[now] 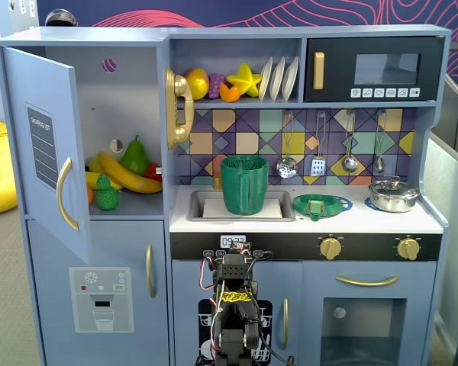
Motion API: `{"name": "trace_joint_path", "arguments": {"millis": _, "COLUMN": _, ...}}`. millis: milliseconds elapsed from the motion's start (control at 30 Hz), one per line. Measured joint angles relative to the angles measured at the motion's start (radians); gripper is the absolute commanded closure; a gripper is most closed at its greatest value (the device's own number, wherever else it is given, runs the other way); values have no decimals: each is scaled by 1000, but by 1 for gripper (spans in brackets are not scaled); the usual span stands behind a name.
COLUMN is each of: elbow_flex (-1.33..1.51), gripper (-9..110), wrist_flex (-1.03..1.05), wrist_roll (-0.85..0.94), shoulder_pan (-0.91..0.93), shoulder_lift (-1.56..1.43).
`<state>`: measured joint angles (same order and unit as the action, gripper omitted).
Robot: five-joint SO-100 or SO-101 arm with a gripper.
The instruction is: Pick up the green pineapple from the left cabinet and place it in the green recipient
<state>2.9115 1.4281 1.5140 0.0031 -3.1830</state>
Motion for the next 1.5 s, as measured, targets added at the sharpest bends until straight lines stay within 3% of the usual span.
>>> {"name": "trace_joint_path", "arguments": {"millis": 467, "elbow_flex": 0, "gripper": 101, "wrist_flex": 0, "wrist_roll": -3, "shoulder_pan": 40, "shoulder_lift": 0}}
{"name": "trace_joint_path", "arguments": {"millis": 667, "elbow_flex": -31, "gripper": 101, "wrist_flex": -54, "wrist_roll": -60, "shoulder_pan": -83, "shoulder_lift": 58}}
{"name": "trace_joint_path", "arguments": {"millis": 767, "elbow_flex": -207, "gripper": 101, "wrist_flex": -161, "wrist_roll": -54, "shoulder_pan": -238, "shoulder_lift": 176}}
{"name": "trace_joint_path", "arguments": {"millis": 900, "elbow_flex": -505, "gripper": 101, "wrist_flex": -330, "wrist_roll": 86, "shoulder_pan": -456, "shoulder_lift": 328}}
{"name": "trace_joint_path", "arguments": {"millis": 1000, "elbow_flex": -621, "gripper": 93, "wrist_flex": -471, "wrist_roll": 167, "shoulder_pan": -583, "shoulder_lift": 373}}
{"name": "trace_joint_path", "arguments": {"millis": 1067, "elbow_flex": -655, "gripper": 77, "wrist_flex": -571, "wrist_roll": 176, "shoulder_pan": -634, "shoulder_lift": 413}}
{"name": "trace_joint_path", "arguments": {"millis": 1133, "elbow_flex": -673, "gripper": 70, "wrist_flex": -676, "wrist_roll": 146, "shoulder_pan": -672, "shoulder_lift": 472}}
{"name": "trace_joint_path", "arguments": {"millis": 1300, "elbow_flex": -719, "gripper": 67, "wrist_flex": -877, "wrist_roll": 35, "shoulder_pan": -750, "shoulder_lift": 592}}
{"name": "trace_joint_path", "arguments": {"millis": 1500, "elbow_flex": -741, "gripper": 67, "wrist_flex": -1108, "wrist_roll": 23, "shoulder_pan": -770, "shoulder_lift": 785}}
